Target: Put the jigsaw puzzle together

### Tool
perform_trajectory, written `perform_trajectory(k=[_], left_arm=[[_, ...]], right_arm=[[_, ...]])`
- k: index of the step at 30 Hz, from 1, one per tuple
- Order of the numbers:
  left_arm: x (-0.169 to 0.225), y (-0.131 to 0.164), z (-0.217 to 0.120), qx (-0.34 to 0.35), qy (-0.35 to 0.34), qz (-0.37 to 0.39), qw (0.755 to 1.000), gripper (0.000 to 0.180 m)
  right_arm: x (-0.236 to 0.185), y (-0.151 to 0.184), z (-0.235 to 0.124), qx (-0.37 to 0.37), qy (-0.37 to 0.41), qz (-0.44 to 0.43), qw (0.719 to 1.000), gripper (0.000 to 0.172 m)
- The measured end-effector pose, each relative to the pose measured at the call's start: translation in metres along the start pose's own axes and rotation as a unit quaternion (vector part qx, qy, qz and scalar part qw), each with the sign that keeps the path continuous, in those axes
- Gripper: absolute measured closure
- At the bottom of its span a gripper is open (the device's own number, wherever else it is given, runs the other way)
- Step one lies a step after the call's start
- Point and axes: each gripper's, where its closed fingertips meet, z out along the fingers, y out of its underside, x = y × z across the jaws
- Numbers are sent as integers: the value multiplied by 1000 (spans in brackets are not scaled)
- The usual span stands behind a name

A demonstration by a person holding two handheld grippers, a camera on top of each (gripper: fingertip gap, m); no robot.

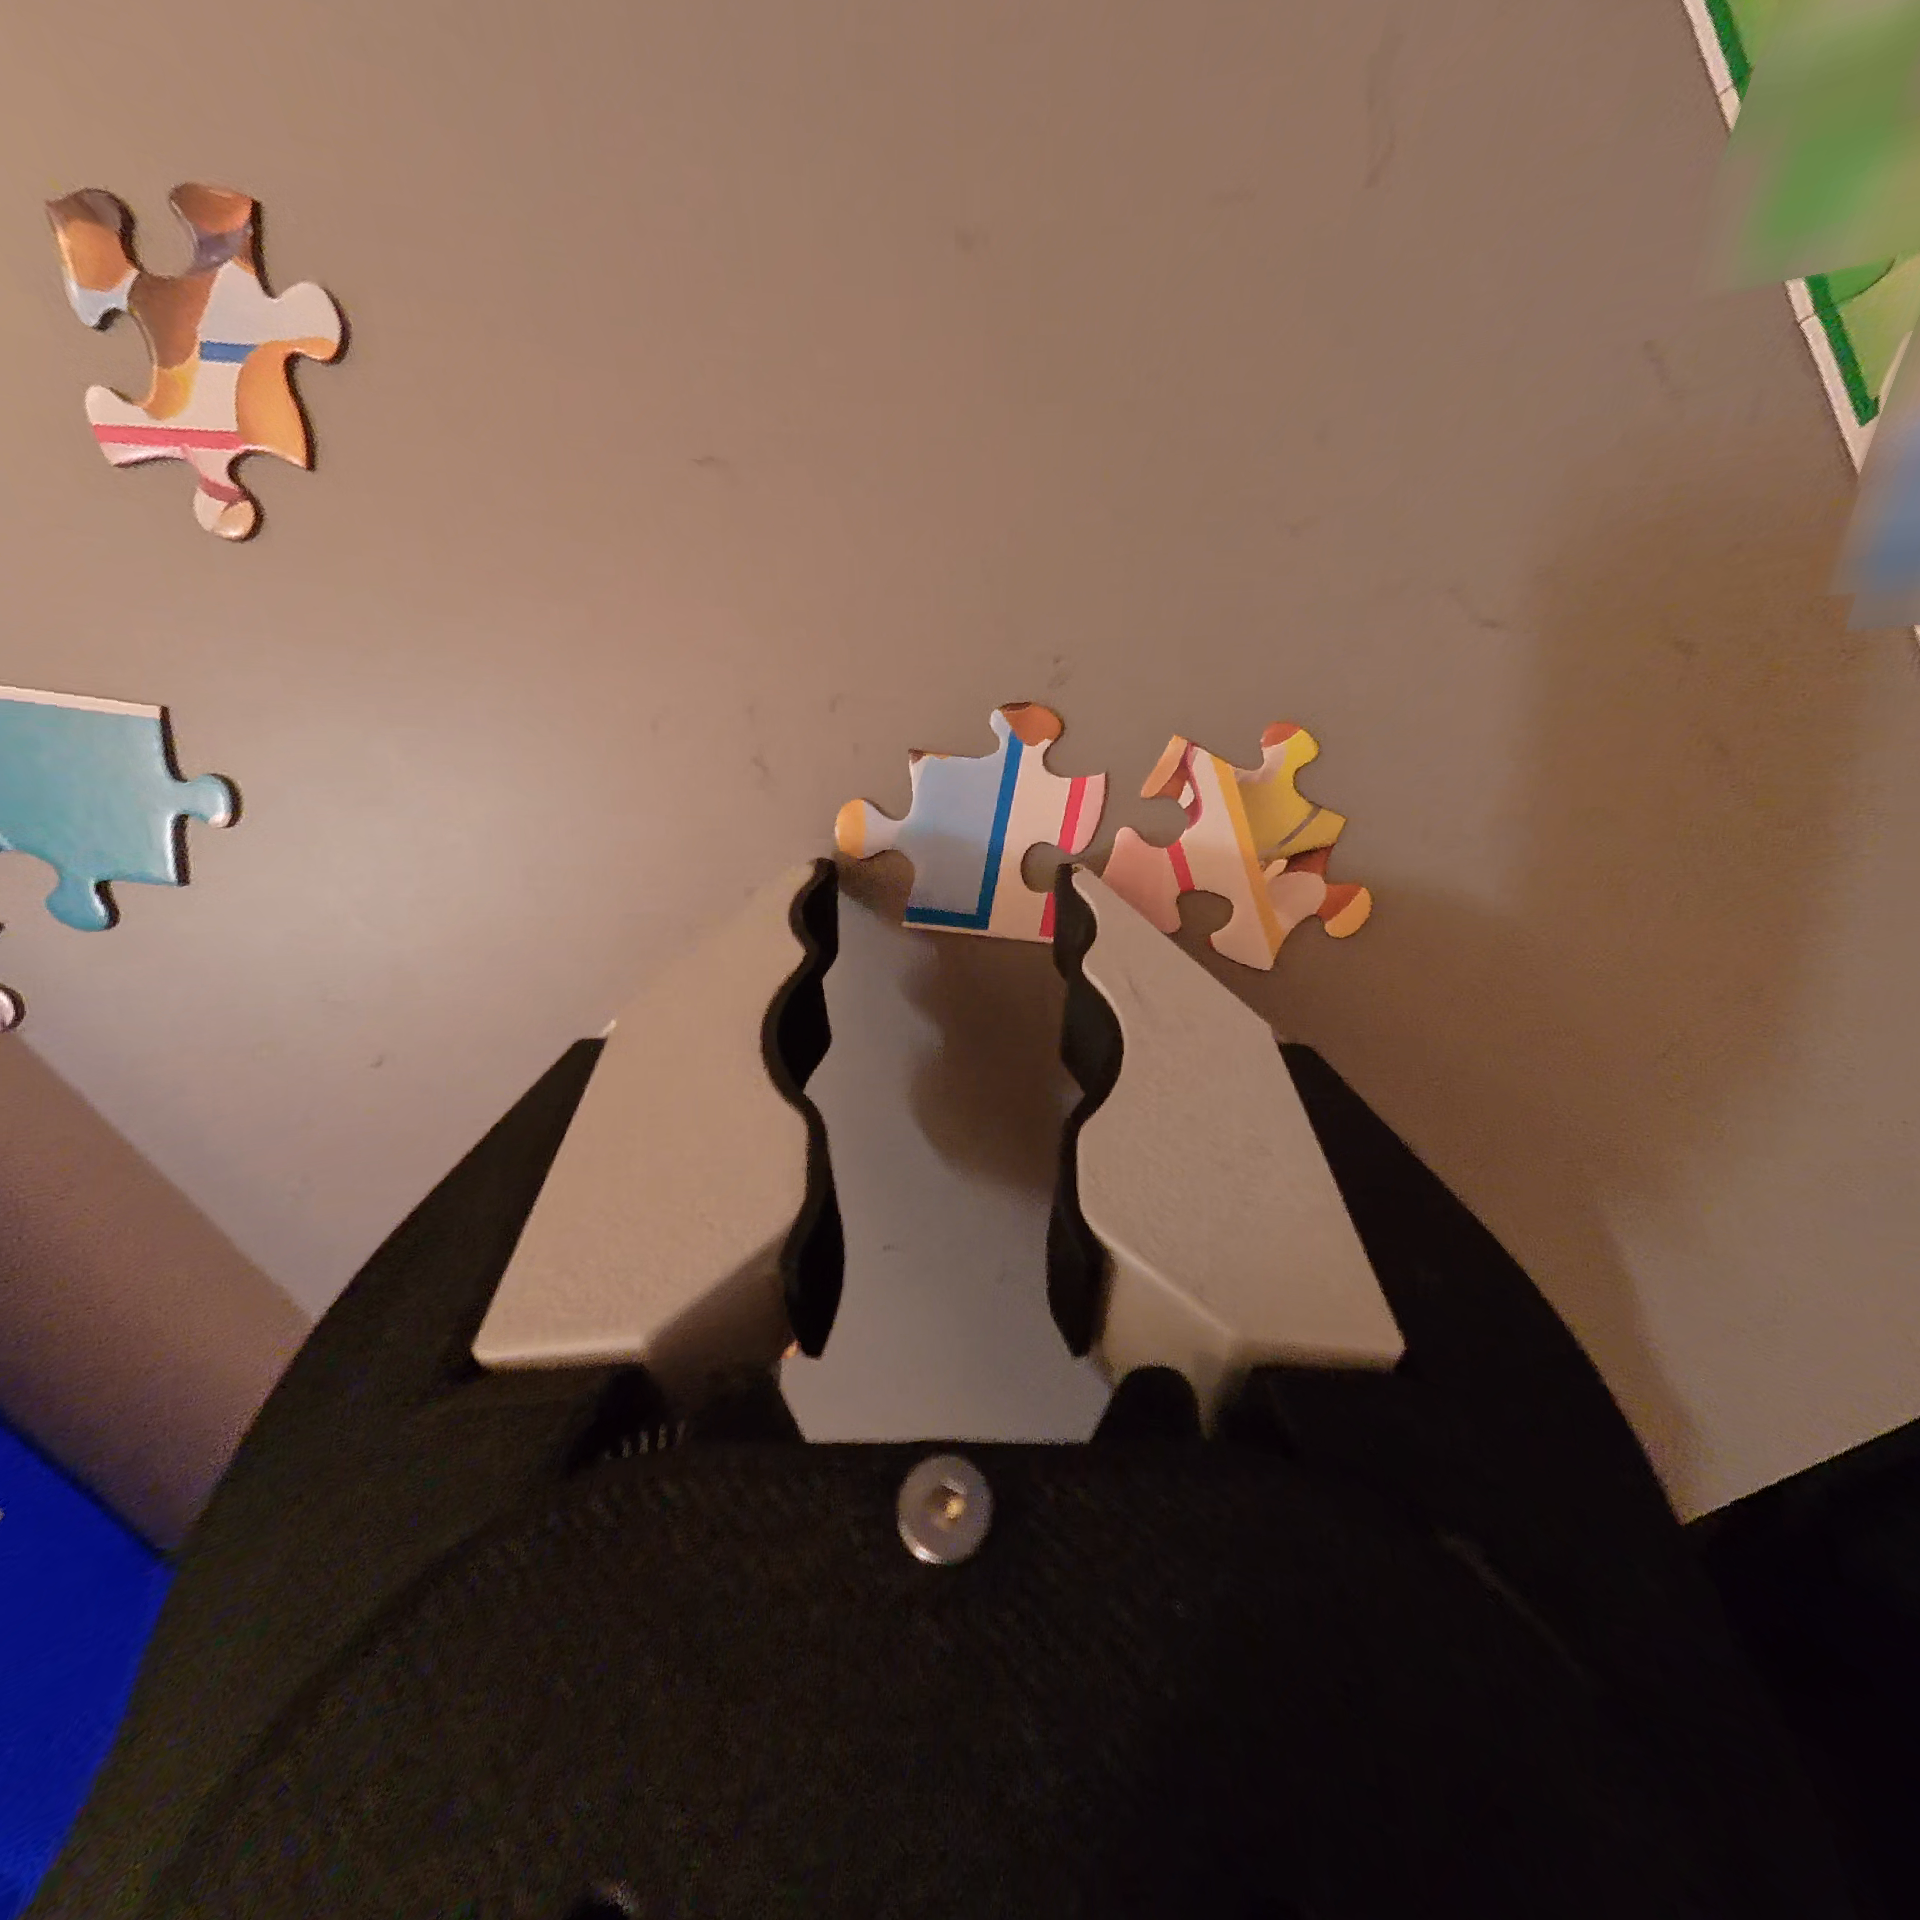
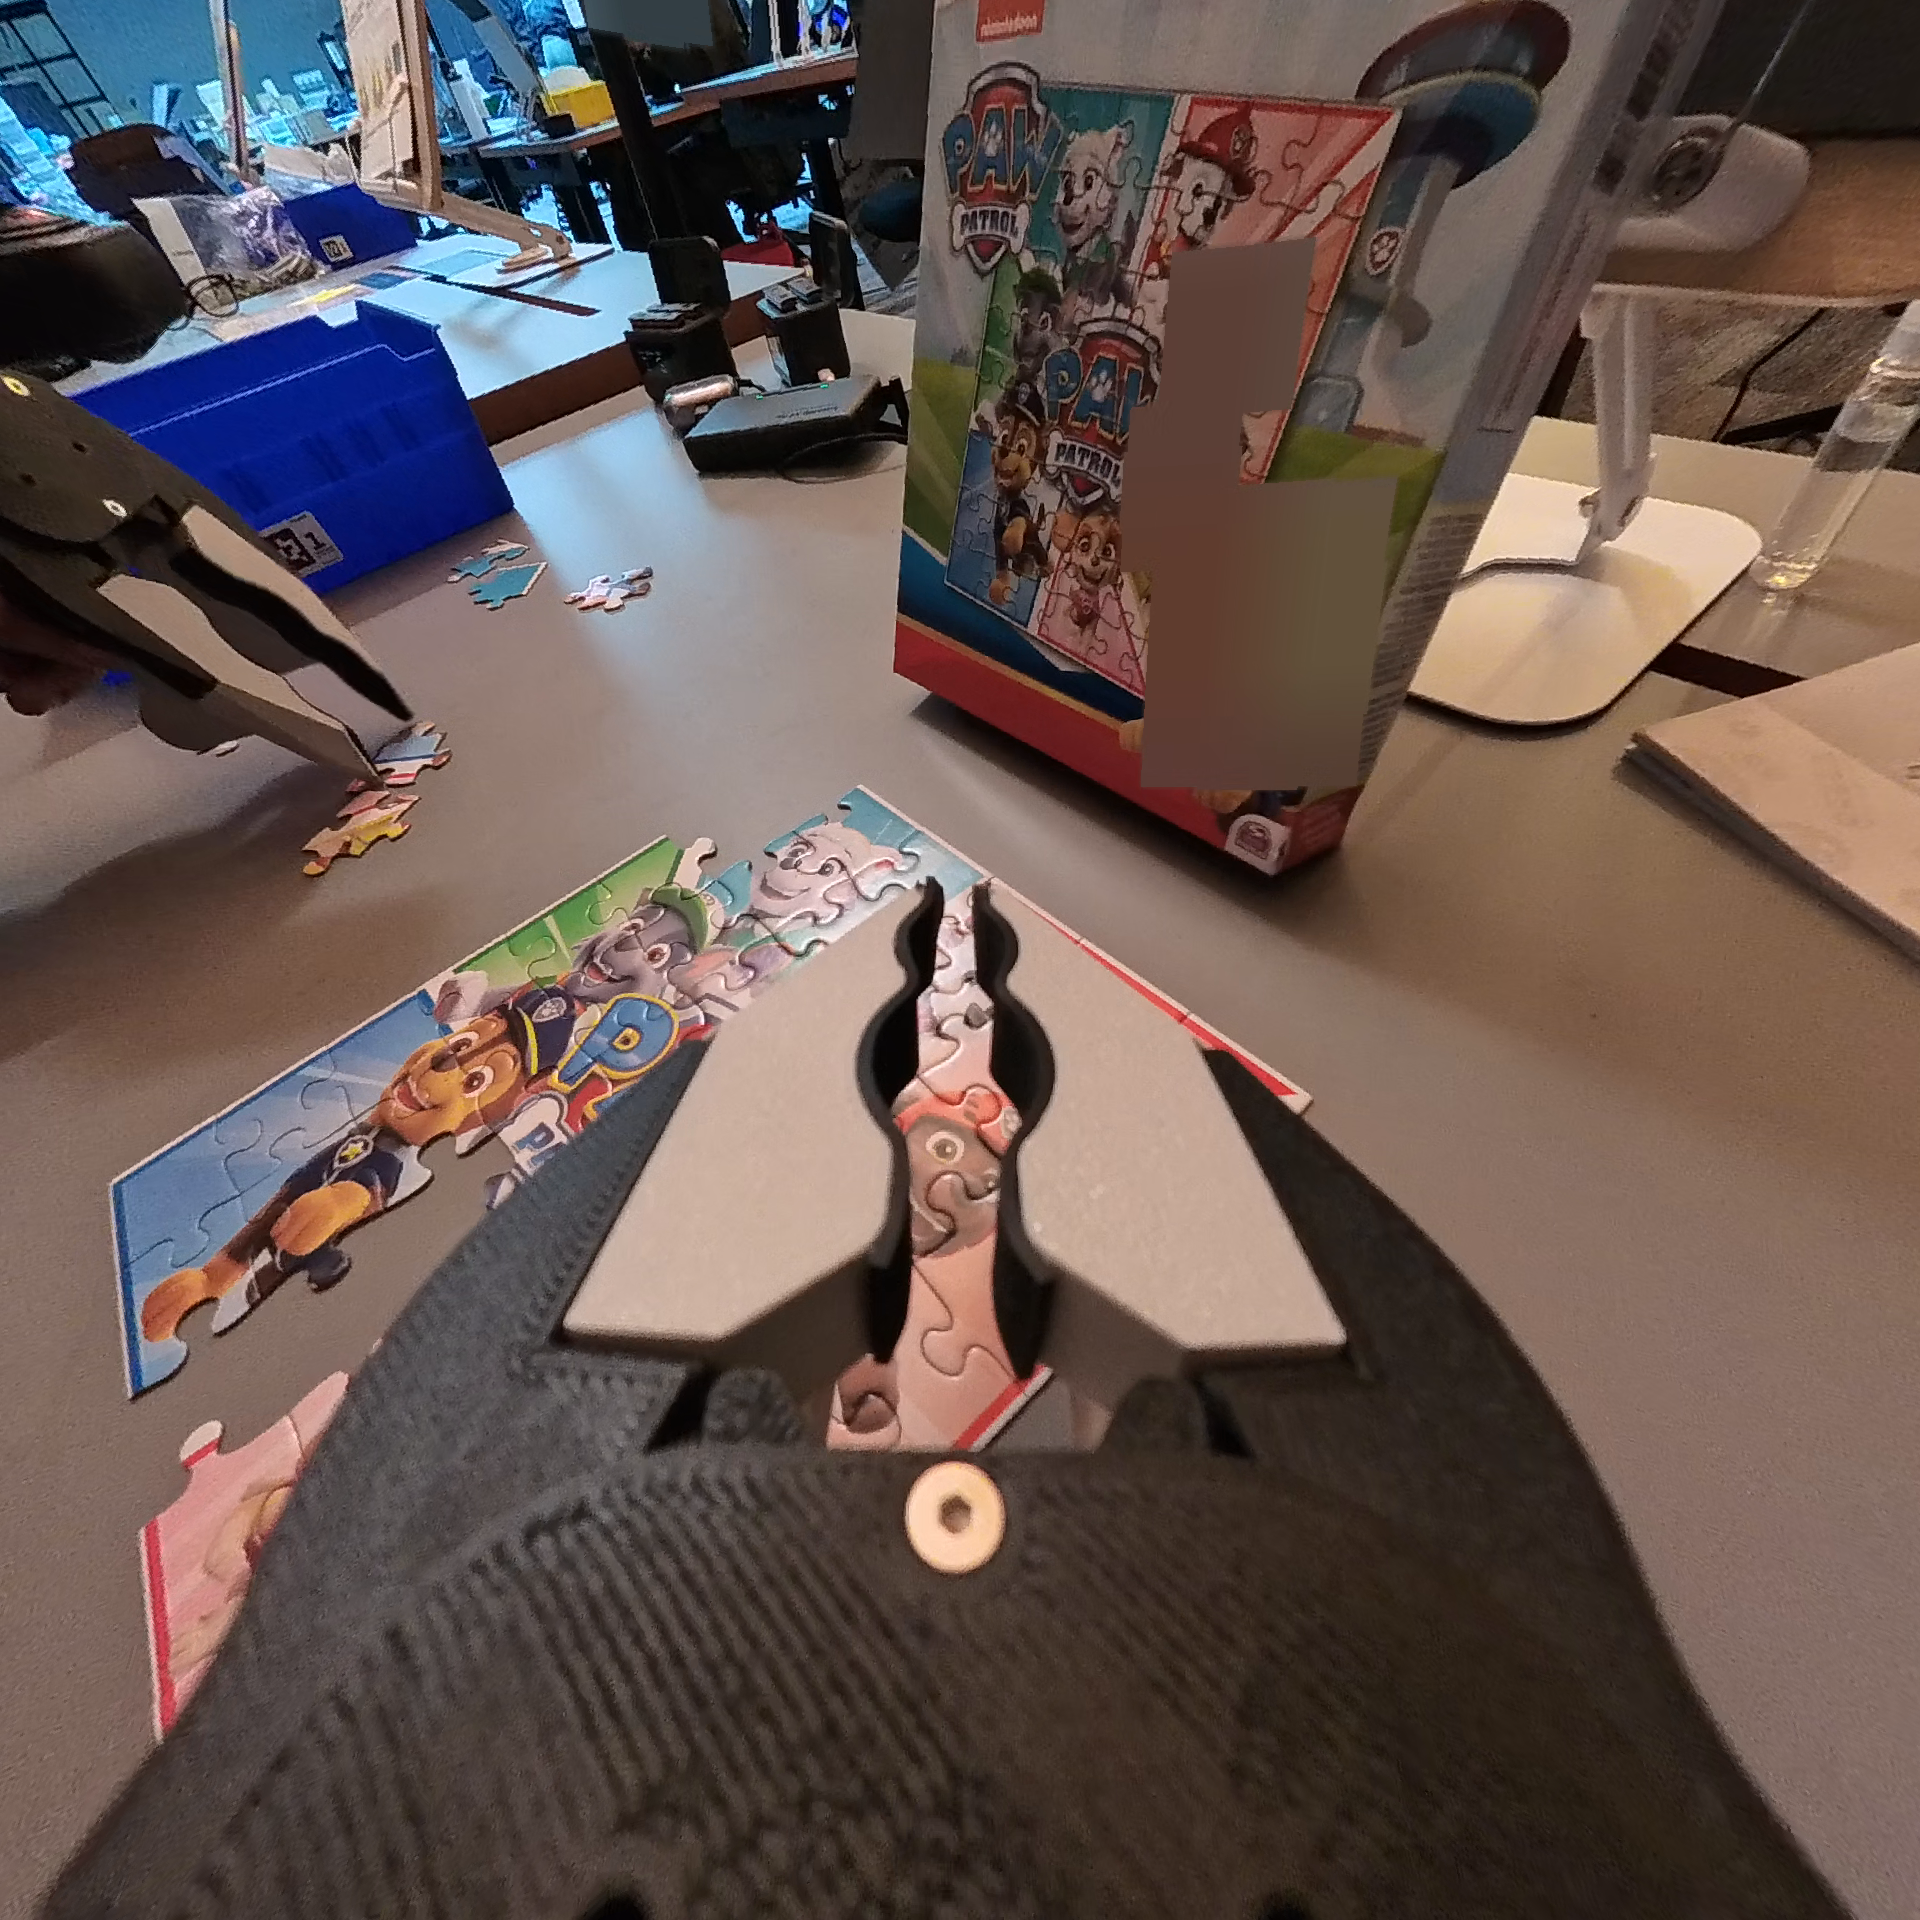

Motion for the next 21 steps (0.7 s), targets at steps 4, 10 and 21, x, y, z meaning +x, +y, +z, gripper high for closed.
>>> perform_trajectory(k=[4, 10, 21], left_arm=[[5, 0, 1, -3, 8, 13, 1000, 156], [6, 0, 1, -1, 12, 20, 1000, 161], [-4, 9, -3, -5, 0, 18, 1000, 160]], right_arm=[[0, 0, 0, 0, 1, -2, 1000, 167], [0, -1, -1, 1, 2, -2, 1000, 167], [0, 0, 0, -1, 2, -4, 1000, 167]])
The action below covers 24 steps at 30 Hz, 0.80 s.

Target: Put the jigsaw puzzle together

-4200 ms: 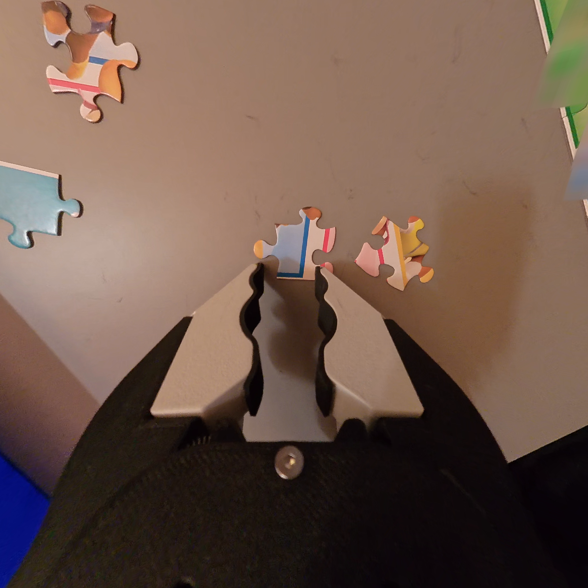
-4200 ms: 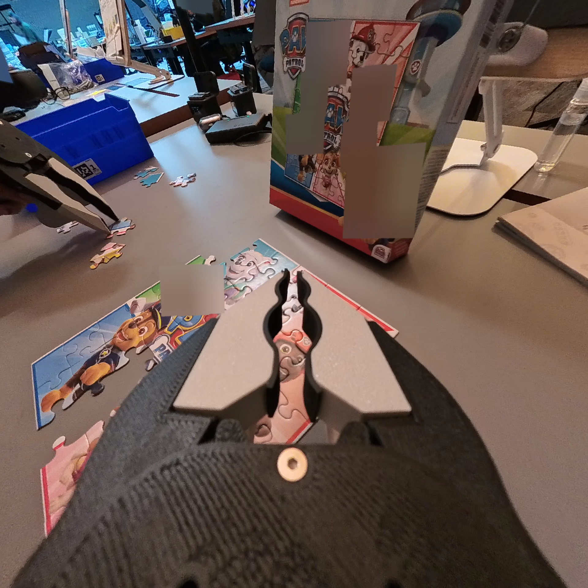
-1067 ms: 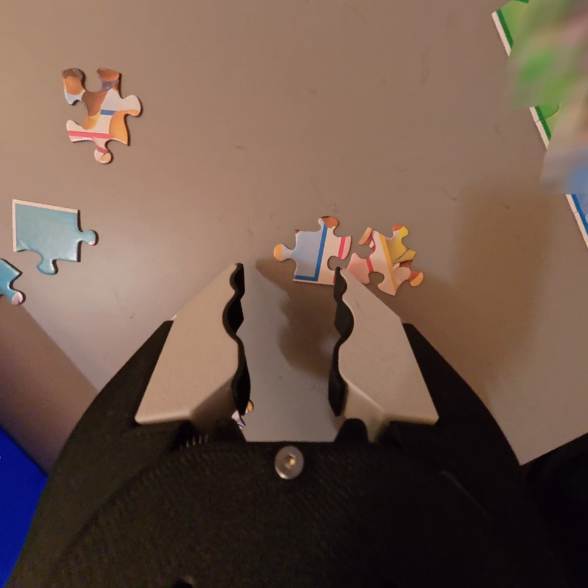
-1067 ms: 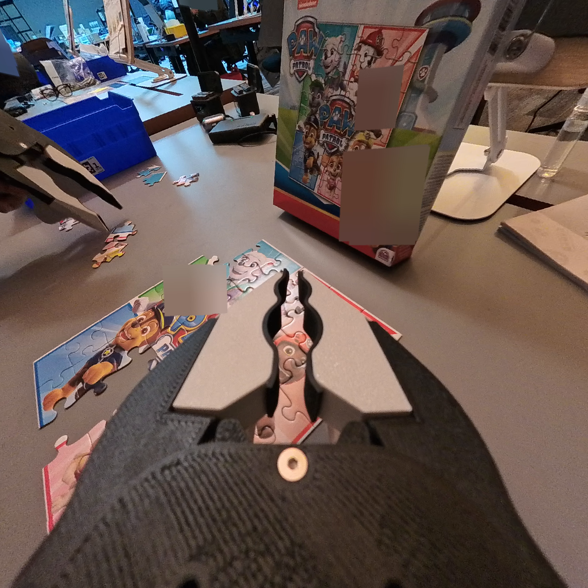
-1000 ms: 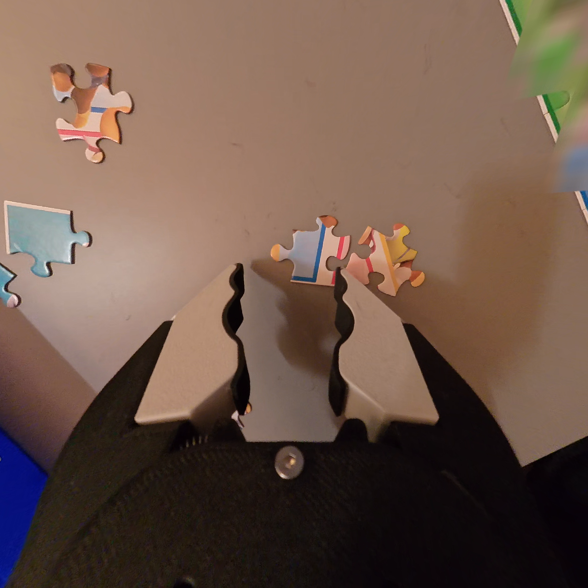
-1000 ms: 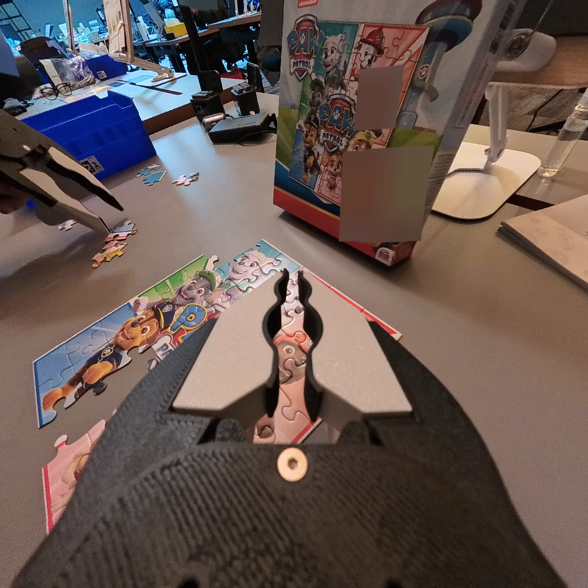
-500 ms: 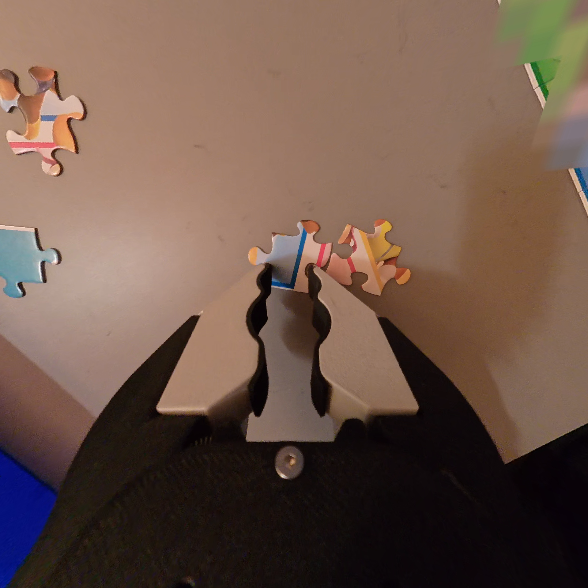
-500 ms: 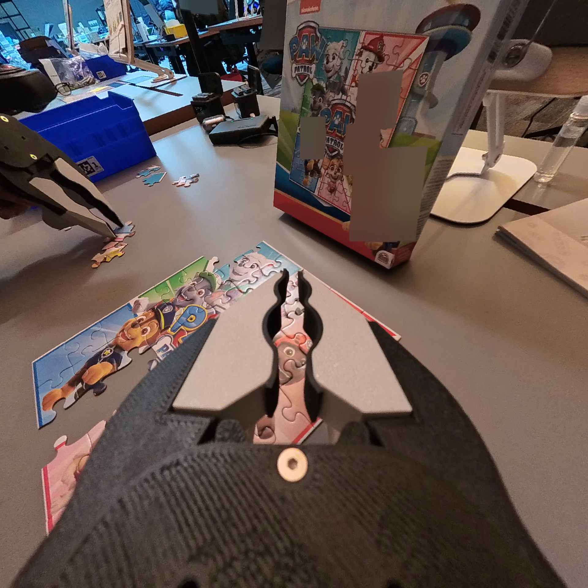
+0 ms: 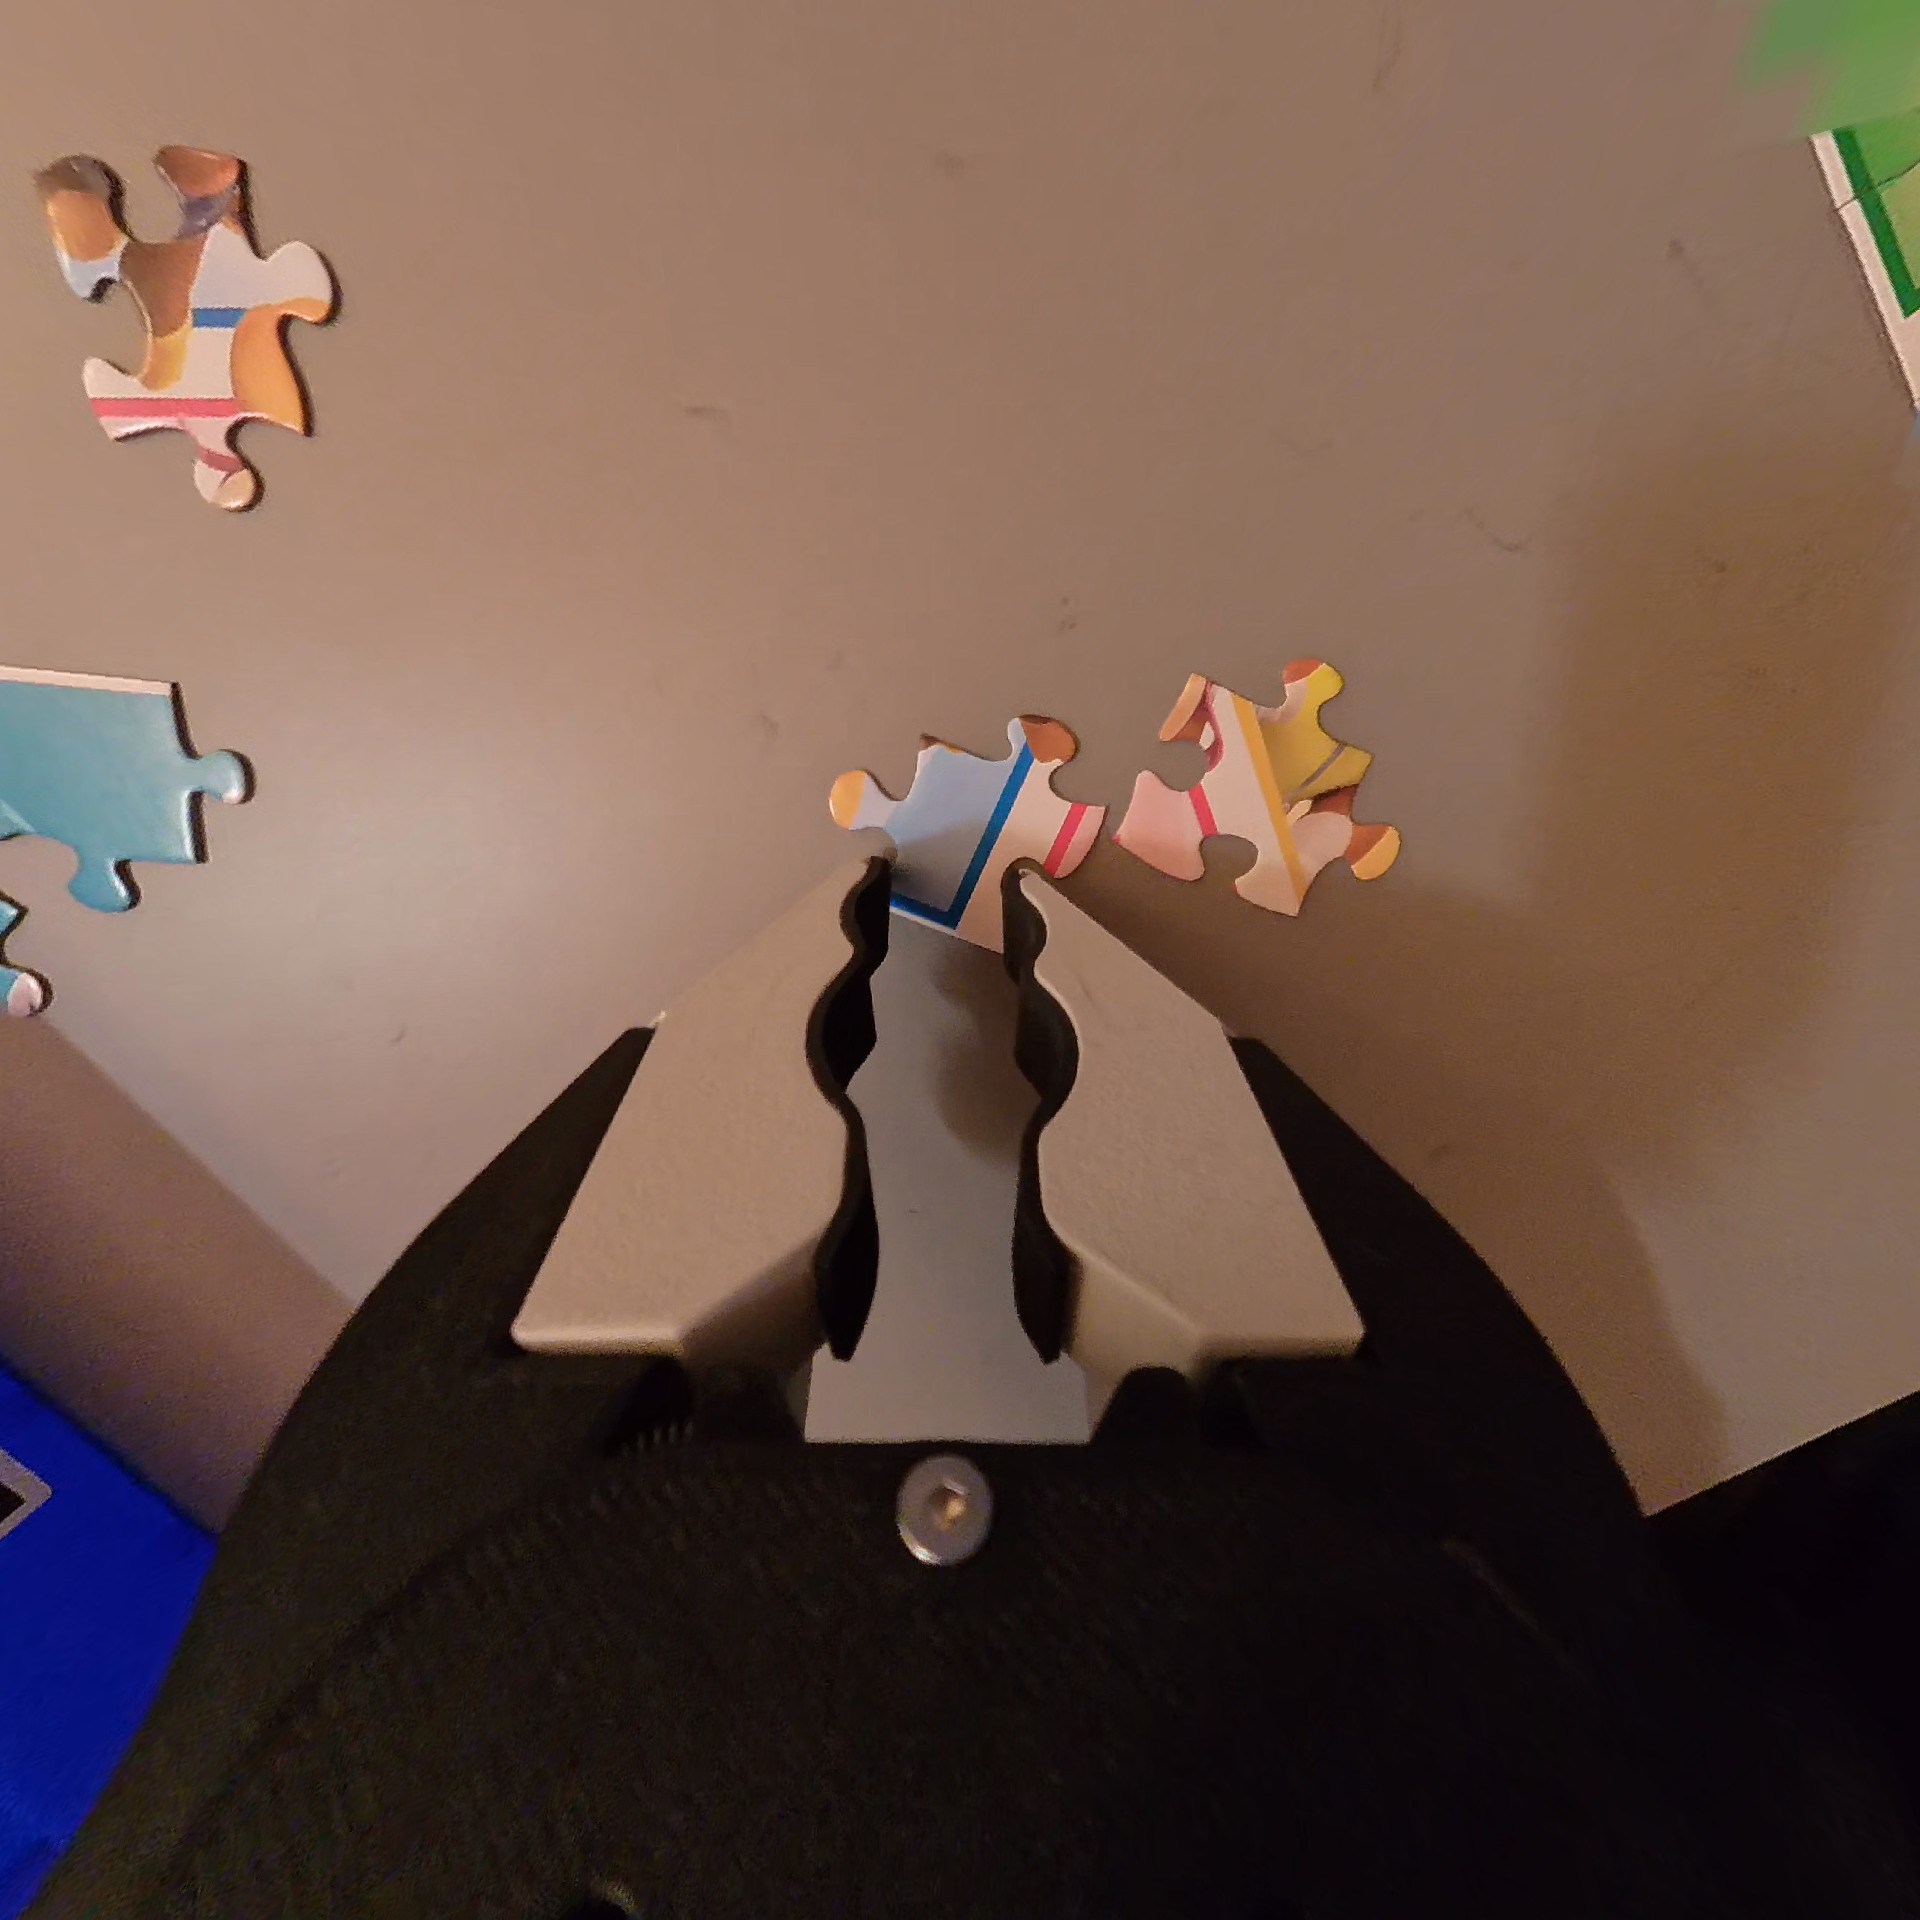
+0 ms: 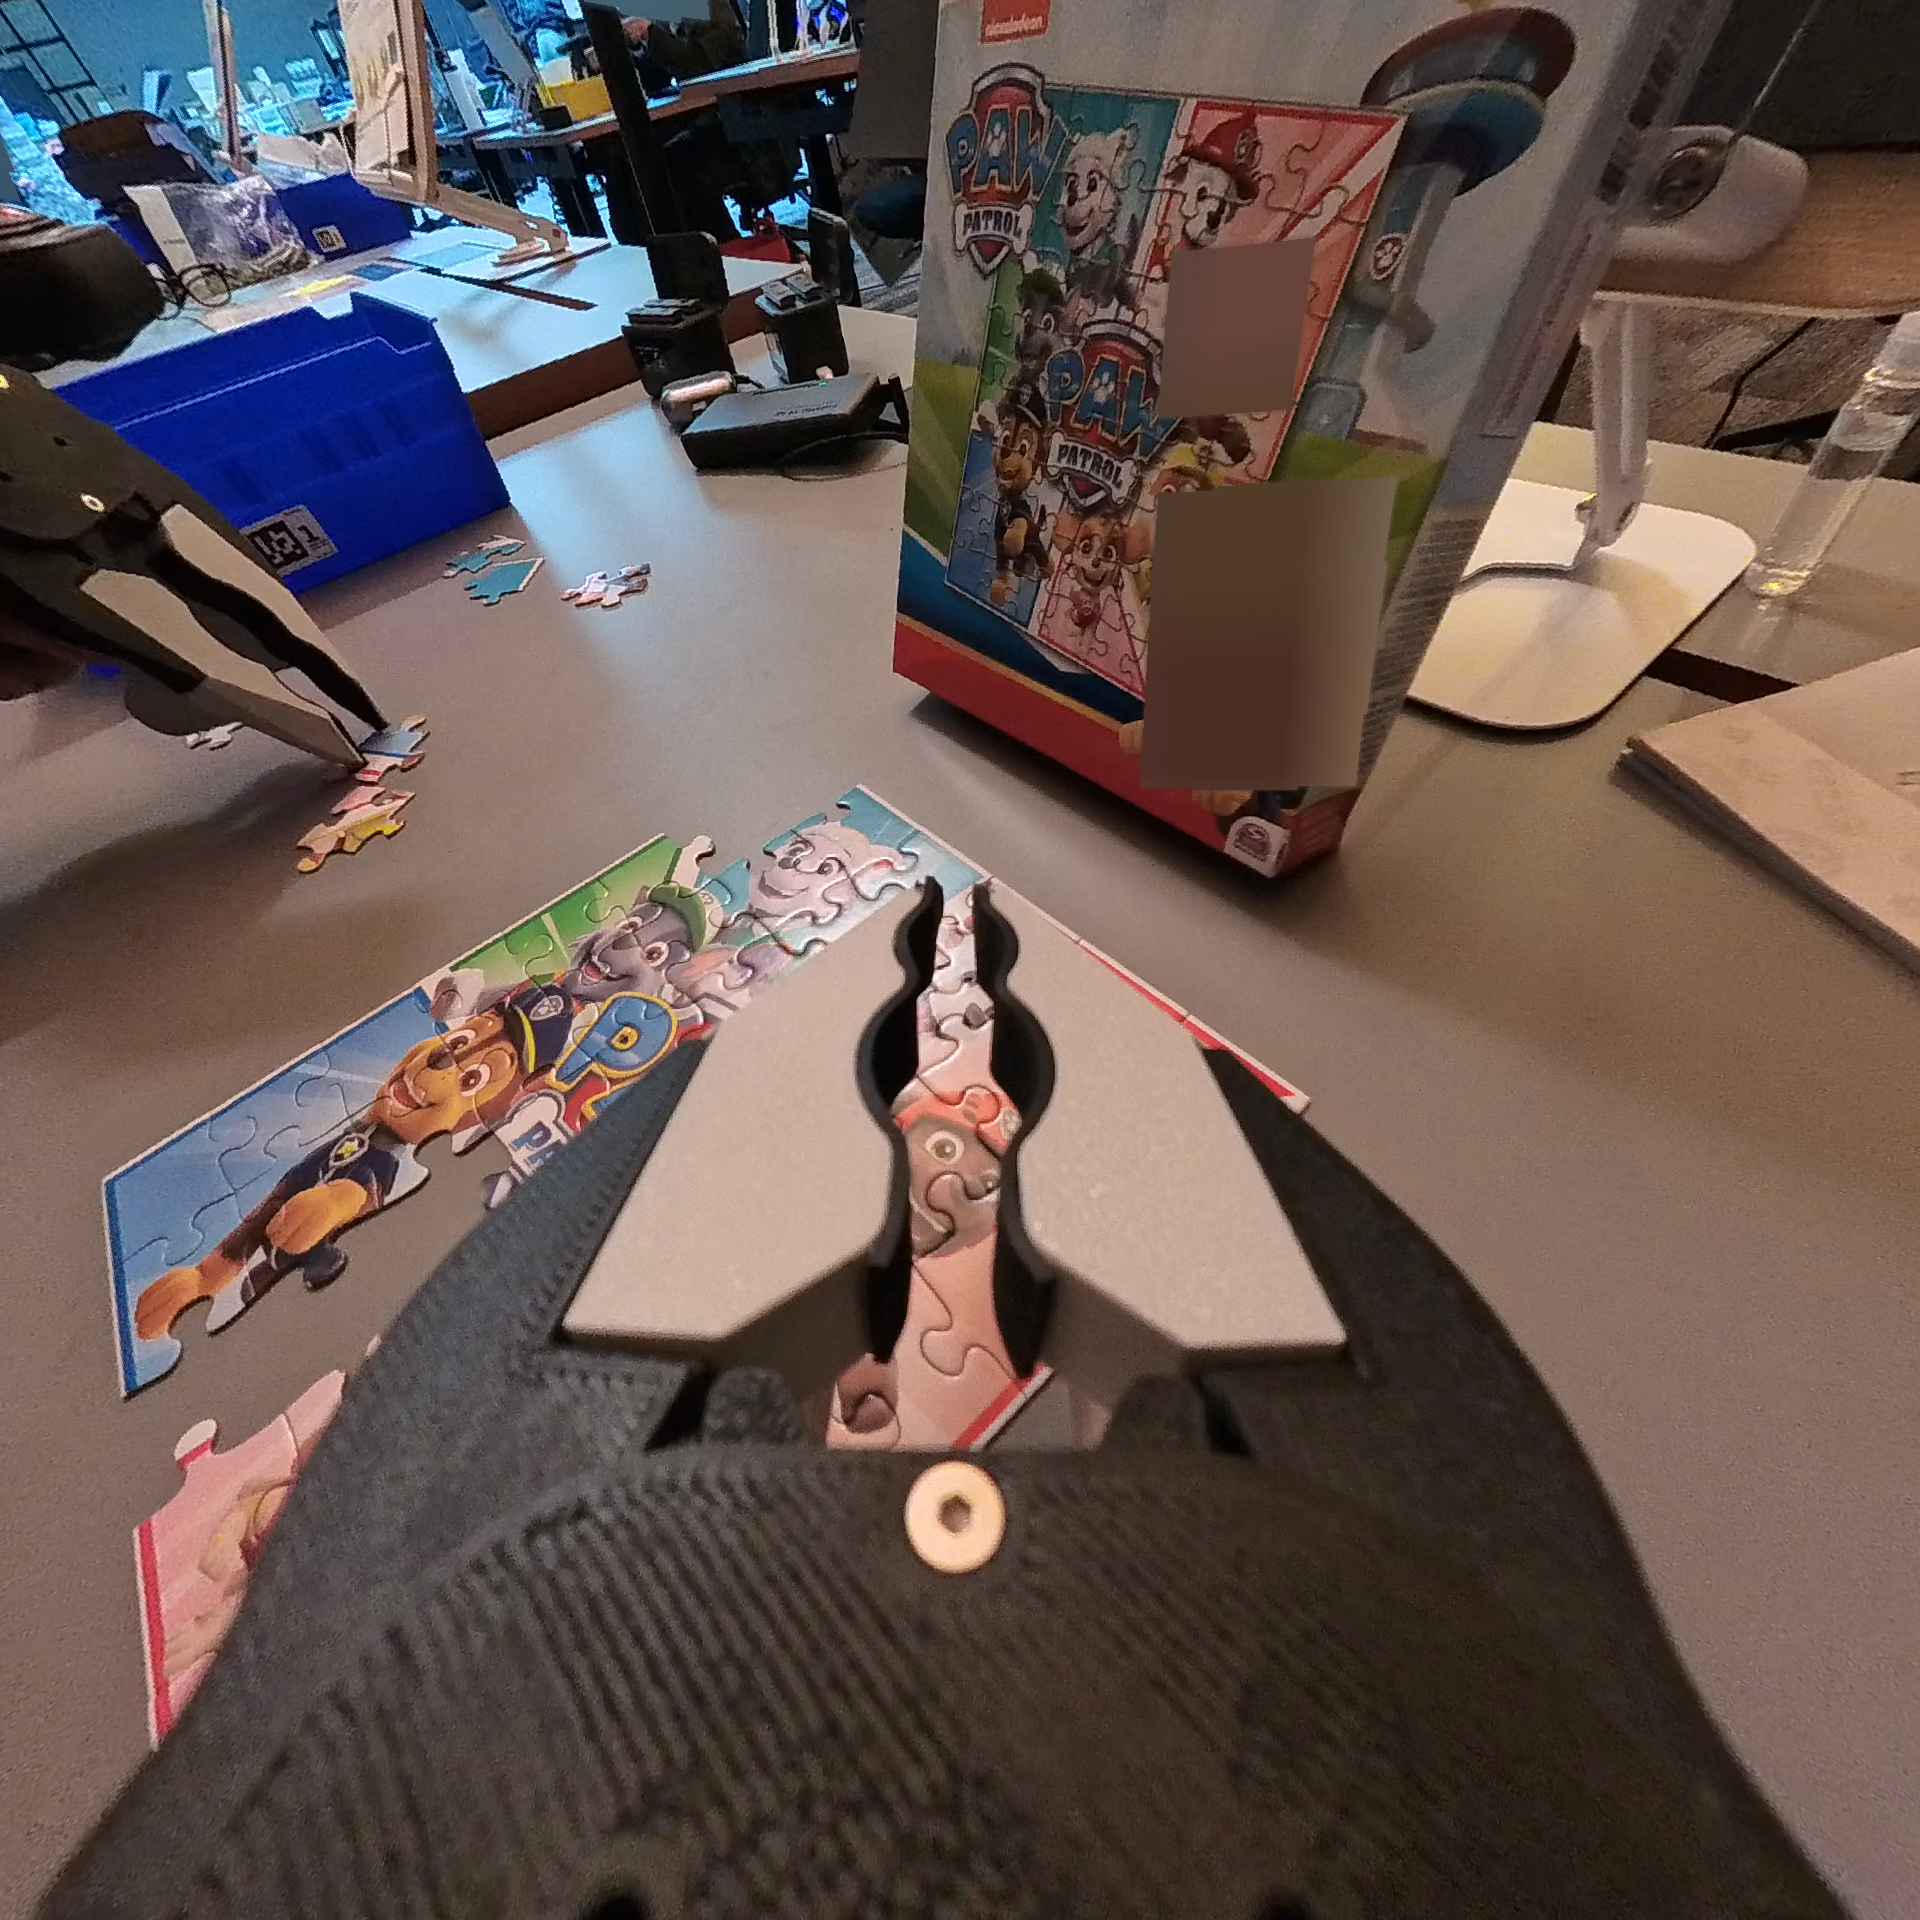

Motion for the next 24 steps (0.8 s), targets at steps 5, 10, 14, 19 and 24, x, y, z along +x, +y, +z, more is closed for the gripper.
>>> perform_trajectory(k=[5, 10, 14, 19, 24], left_arm=[[-4, -3, -3, 9, -11, -10, 1000, 146], [-16, -3, -2, 0, -42, -37, 998, 115], [-14, -2, 0, -2, -34, -42, 999, 111], [-14, -4, 1, 1, -37, -45, 998, 95], [-16, -7, 4, -5, -46, -51, 998, 78]], right_arm=[[0, 0, 0, 1, 1, 0, 1000, 167], [1, 0, 0, 1, 1, 0, 1000, 167], [1, -1, -1, 1, 1, -1, 1000, 167], [1, 0, -1, 1, 2, 0, 1000, 167], [1, 0, 0, 0, 1, 0, 1000, 167]])
